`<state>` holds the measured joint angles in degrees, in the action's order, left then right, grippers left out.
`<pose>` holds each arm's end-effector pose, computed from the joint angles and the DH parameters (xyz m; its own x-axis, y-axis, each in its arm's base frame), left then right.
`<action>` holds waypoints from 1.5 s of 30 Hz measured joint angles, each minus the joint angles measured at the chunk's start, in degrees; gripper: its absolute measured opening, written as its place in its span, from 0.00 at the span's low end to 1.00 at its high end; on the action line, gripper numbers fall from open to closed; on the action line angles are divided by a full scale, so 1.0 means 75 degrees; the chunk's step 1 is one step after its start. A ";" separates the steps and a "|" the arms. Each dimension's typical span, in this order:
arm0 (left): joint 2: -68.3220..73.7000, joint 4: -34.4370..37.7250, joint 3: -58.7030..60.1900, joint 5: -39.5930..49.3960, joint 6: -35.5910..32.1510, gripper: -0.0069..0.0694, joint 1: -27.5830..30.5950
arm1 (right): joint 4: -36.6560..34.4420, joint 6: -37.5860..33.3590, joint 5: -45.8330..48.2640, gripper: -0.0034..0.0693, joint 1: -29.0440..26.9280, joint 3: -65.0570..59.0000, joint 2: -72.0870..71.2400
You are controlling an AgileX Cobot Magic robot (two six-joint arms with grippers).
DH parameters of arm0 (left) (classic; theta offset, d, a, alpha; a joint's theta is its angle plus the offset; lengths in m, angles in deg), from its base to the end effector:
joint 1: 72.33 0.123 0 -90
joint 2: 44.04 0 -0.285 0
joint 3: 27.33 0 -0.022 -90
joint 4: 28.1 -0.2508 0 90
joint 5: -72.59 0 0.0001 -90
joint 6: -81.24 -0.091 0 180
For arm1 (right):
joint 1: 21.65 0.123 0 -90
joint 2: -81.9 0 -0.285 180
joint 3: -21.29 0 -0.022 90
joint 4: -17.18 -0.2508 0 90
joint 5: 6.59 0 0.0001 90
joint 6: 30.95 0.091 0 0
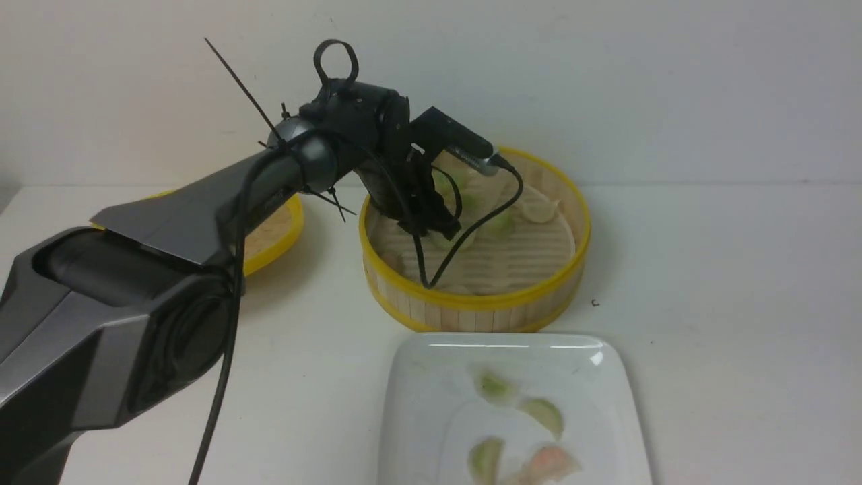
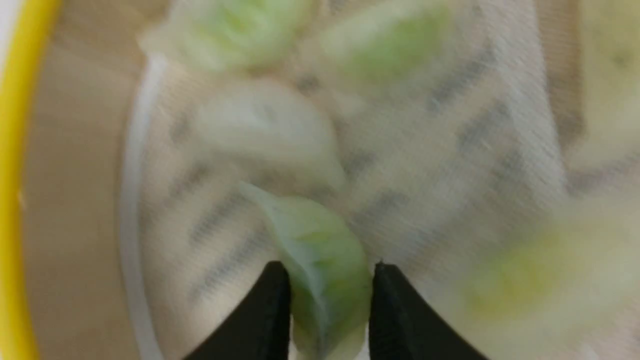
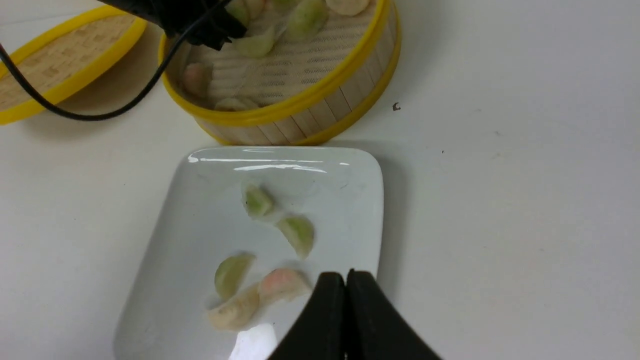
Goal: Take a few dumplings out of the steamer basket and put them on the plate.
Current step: Use the left arm to grab a dumpling from the steamer, then use the left arm to put the dumpling into the plate
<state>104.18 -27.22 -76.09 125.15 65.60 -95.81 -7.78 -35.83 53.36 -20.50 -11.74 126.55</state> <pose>0.4911 -0.2145 0.1732 -0.6768 0.5781 -0.4558 0.6008 0.7916 0.1119 0.0966 0.0352 0.3382 -0.7409 0.1186 -0.6610 -0.1719 0.9180 0.3573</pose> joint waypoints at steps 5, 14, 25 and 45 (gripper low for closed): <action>-0.0464 -0.0006 -0.0684 0.1435 0.0335 0.32 -0.0007 | 0.0000 0.0000 0.0016 0.03 0.0000 0.0000 0.0000; -0.2698 0.1235 -0.0680 0.2425 0.0442 0.32 -0.0211 | -0.0029 -0.0013 0.0145 0.03 0.0000 0.0000 0.0006; -0.5009 0.1750 0.4637 0.2432 0.0510 0.32 -0.1723 | -0.0029 -0.0427 0.0621 0.03 0.0000 0.0000 0.0006; -0.4034 0.0726 0.5116 0.1991 0.1808 0.60 -0.1966 | -0.1228 -0.2396 0.0768 0.03 0.0000 0.0581 0.1297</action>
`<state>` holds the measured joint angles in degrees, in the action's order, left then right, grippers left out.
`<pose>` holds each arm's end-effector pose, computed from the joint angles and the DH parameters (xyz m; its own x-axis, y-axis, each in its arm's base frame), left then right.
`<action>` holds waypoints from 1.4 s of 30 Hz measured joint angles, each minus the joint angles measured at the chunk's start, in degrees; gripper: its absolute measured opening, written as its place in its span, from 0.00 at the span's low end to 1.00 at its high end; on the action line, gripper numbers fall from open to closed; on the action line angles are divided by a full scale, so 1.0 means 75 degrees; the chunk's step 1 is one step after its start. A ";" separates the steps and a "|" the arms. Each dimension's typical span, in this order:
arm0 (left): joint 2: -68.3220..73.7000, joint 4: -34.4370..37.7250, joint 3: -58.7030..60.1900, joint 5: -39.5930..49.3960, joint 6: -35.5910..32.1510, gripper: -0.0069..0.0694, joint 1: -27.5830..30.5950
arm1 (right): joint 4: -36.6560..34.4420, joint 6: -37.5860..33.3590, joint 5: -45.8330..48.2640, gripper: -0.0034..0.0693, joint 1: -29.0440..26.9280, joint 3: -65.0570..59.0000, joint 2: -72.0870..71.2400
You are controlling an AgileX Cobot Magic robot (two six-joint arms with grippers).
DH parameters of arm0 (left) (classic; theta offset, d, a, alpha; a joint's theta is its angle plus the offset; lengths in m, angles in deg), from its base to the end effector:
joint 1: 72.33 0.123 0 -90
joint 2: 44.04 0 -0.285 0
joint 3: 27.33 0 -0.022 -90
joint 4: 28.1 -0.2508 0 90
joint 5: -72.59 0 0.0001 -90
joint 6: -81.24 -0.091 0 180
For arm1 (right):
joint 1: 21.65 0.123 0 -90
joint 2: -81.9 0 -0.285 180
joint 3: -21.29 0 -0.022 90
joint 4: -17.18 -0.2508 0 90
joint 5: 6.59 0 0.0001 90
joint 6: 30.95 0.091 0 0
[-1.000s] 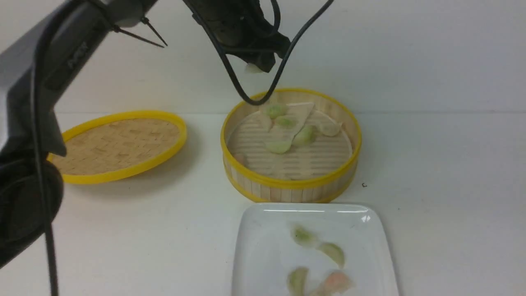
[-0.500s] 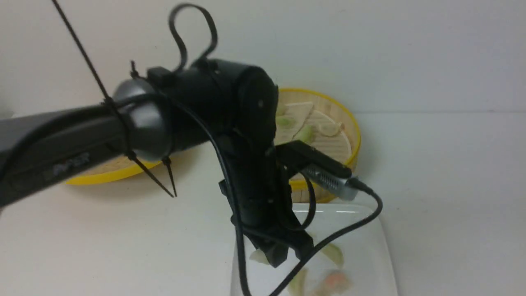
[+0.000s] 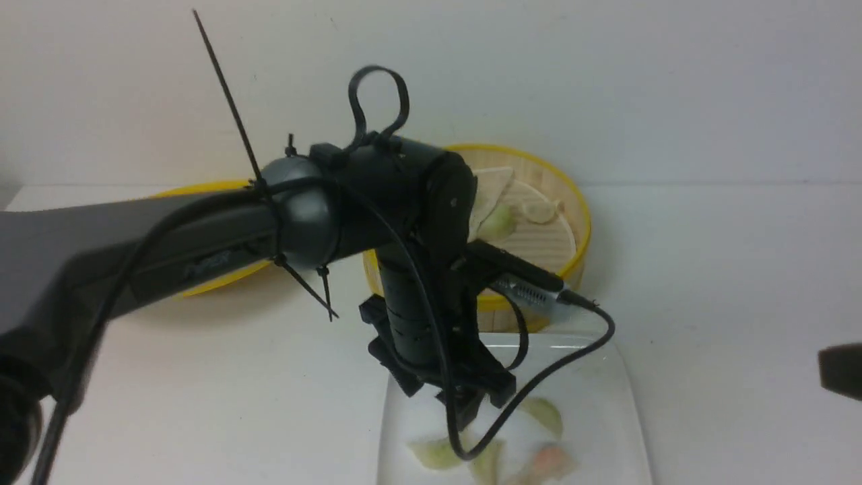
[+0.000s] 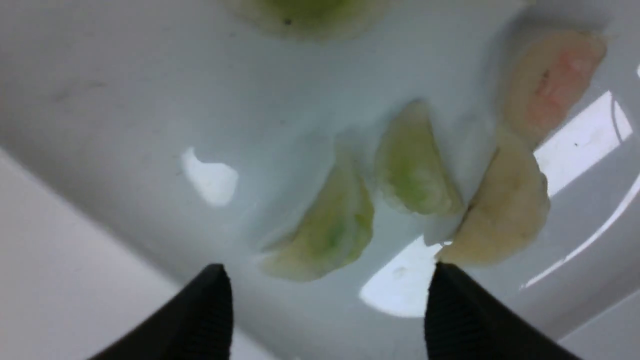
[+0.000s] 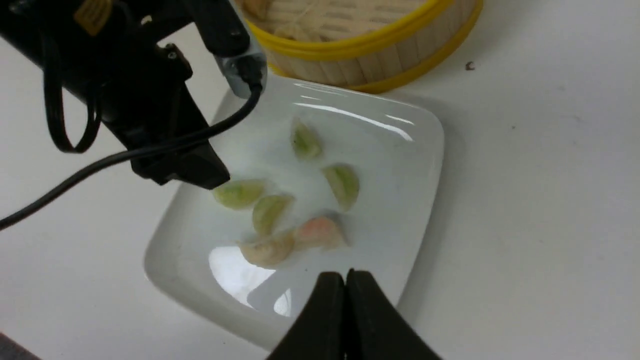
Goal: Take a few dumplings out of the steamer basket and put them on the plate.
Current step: Use the left arm to put the dumpling into the plate, then use the right arm to grab a dumpling from inside the steamer
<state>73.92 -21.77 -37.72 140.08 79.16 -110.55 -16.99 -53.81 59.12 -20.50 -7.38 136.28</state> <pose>0.2985 -0.2469 0.2298 -0.7864 0.6115 -0.0876 0.6177 0.7798 -0.1020 0.1247 0.0491 0.3432 -0.7670 -0.1239 -0.6295 -0.4151 0.8440 0.3396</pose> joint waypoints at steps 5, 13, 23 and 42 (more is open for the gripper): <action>-0.1527 -0.0729 -0.0216 0.0235 0.0277 0.15 0.0536 | -0.0576 -0.0826 0.0079 0.03 0.0038 0.1246 0.1865; -0.4117 -0.0845 0.0527 0.0425 0.0442 0.08 0.1645 | 0.0118 -0.0806 -0.0401 0.05 0.1284 0.3196 0.4670; -0.6606 -0.0845 0.1915 0.0601 0.0442 0.08 0.2102 | 0.2026 -0.0394 -0.1139 0.35 0.2392 0.6539 0.8704; -0.7555 -0.1416 0.2062 0.0627 0.0442 0.08 0.2114 | 0.3972 -0.0409 -0.2087 0.62 0.2421 0.9598 1.2243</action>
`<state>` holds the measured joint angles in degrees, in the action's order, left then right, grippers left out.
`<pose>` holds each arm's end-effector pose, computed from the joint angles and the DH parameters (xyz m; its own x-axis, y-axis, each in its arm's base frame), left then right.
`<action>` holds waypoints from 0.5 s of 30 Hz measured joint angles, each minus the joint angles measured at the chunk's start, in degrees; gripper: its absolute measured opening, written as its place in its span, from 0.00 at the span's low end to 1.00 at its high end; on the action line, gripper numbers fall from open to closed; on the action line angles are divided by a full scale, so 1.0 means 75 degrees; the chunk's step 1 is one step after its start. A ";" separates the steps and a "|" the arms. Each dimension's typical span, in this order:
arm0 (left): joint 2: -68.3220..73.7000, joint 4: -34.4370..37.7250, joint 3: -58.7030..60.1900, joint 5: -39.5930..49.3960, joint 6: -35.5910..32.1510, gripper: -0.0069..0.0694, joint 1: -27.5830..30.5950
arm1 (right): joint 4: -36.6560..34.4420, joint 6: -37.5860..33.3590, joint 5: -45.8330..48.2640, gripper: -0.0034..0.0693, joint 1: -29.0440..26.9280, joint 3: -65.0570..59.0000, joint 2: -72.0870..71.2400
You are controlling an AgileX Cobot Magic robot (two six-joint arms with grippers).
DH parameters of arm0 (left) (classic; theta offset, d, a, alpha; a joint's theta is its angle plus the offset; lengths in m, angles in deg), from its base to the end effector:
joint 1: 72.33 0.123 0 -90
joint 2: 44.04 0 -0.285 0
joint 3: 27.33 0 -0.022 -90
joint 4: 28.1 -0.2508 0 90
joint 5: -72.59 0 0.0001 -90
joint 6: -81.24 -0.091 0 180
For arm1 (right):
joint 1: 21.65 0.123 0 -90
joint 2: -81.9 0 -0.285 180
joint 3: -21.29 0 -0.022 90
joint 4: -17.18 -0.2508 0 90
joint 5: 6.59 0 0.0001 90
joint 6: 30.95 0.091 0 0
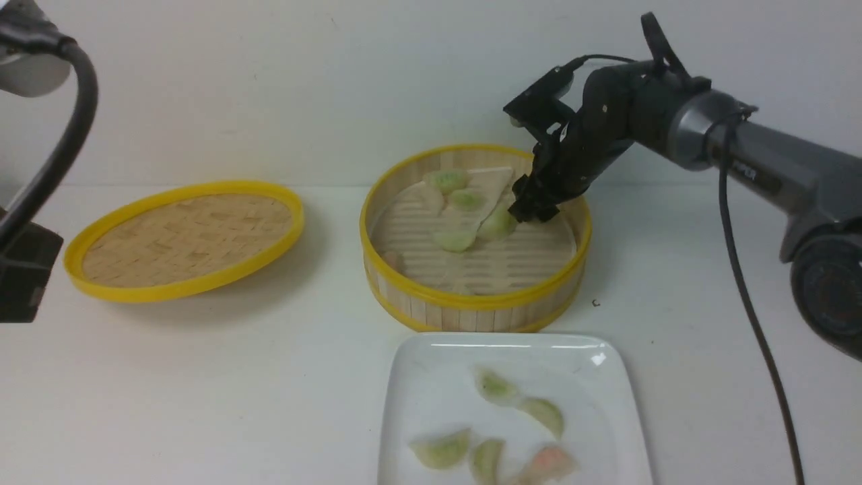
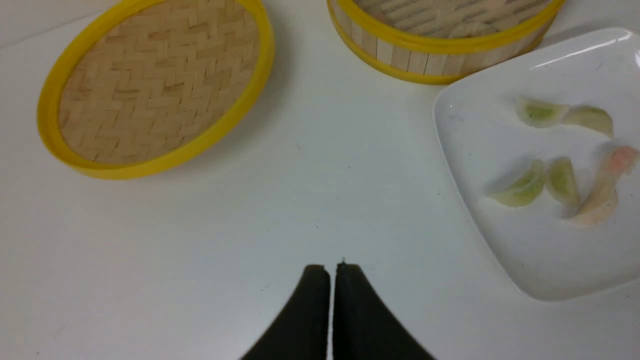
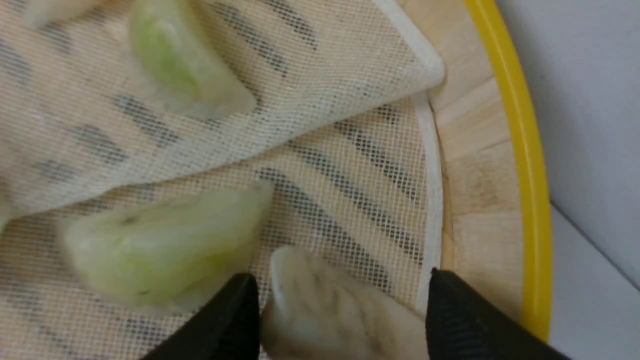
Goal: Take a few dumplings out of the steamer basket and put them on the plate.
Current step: Use the right arm to grab a dumpling from inside the steamer
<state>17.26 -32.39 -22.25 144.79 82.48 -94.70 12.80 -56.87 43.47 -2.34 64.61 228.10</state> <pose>0.1358 -0.0489 0.4255 -0.6925 0.2864 -0.6621 0.3369 0.9400 0.0542 0.4961 0.1795 0.1662 -0.6330 -0.6369 -0.4401 -0.6564 0.7430 -0.1311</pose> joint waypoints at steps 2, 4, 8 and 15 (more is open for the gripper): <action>0.0000 -0.0007 0.0000 0.0000 0.0000 0.08 0.0000 | 0.0000 -0.0016 -0.0019 0.61 0.0009 0.0010 0.0099; 0.0000 -0.0007 0.0000 0.0003 0.0000 0.08 0.0000 | -0.0004 -0.0016 -0.0019 0.58 0.0009 0.0043 0.0119; 0.0000 -0.0056 0.0000 0.0003 0.0000 0.08 0.0000 | 0.0008 0.0334 0.0125 0.38 0.0022 0.0177 0.0125; 0.0000 -0.0291 0.0000 0.0003 0.0000 0.08 0.0000 | 0.0069 0.1209 0.2433 0.32 0.0022 0.1160 -0.0288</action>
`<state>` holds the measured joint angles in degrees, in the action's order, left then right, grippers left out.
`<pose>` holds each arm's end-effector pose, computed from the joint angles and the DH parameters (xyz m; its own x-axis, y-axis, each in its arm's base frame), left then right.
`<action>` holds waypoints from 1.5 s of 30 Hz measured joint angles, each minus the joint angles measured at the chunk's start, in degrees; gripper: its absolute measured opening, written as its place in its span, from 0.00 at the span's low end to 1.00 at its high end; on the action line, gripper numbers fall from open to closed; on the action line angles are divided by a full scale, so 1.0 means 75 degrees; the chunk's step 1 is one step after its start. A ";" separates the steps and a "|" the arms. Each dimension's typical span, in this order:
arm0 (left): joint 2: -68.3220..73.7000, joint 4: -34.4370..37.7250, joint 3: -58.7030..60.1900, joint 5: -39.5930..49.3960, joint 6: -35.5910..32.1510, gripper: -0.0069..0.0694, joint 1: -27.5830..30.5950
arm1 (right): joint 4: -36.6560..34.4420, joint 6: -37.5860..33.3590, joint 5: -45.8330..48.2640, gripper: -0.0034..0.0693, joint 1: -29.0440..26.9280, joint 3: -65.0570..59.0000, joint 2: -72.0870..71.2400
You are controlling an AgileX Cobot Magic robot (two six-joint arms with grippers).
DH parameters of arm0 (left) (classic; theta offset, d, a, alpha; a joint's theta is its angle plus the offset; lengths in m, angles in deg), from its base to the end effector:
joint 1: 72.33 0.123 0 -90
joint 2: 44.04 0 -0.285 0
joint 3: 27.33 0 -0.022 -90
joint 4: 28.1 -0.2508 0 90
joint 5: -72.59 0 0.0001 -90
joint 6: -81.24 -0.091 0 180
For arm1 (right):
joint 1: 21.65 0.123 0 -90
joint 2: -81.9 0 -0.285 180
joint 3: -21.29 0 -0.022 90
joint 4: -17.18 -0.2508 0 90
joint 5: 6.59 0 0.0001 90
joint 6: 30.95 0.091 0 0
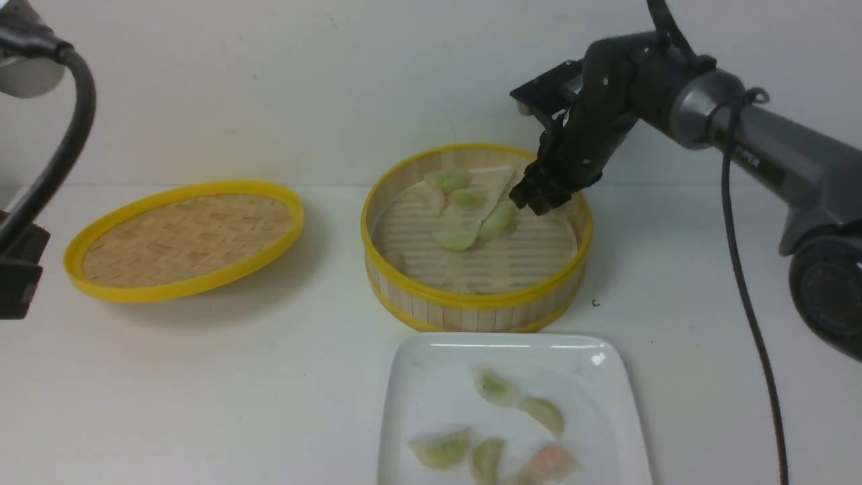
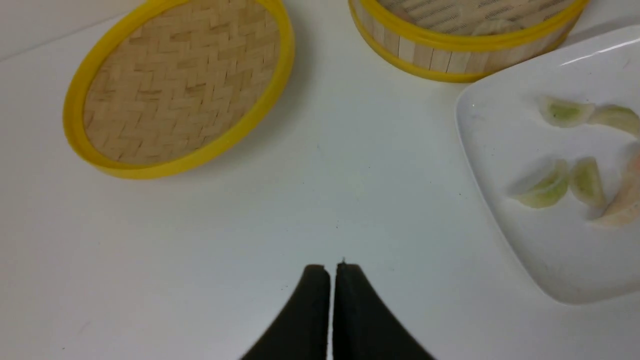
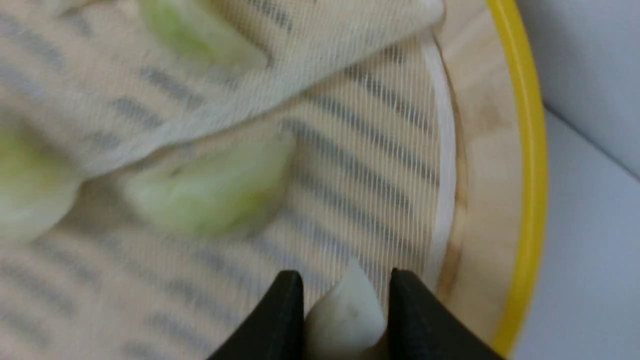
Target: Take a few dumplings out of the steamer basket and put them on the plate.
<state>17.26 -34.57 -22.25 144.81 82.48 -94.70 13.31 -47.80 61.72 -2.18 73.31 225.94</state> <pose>0.1369 -0.0458 0.4258 -0.6884 0.2973 -0.6616 0.3216 0.9427 0.0889 0.4814 0.1763 0.2180 -0.7619 -0.5508 -0.3409 -0.5759 0.8169 -0.0328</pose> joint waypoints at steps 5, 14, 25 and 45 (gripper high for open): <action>0.0000 -0.0014 0.0000 0.0000 0.0000 0.08 0.0000 | -0.0468 0.0398 0.0357 0.32 0.0000 0.0165 -0.1560; 0.0012 0.0421 0.0002 0.0000 0.0006 0.08 0.0000 | -0.1761 0.0368 0.0386 0.32 0.0223 -0.3881 -0.6063; 0.0012 0.1096 0.0009 -0.0086 -0.0038 0.08 0.0000 | -0.2237 0.0570 -0.2866 0.31 0.0916 -1.0193 -0.7299; 0.0012 0.1149 0.0009 -0.0001 -0.0165 0.08 0.0000 | -0.1727 0.1357 -0.2057 0.54 0.0916 -0.9040 -0.7392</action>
<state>17.36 -25.96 -22.19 144.80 81.24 -94.70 0.36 -37.63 46.29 4.69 5.51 170.50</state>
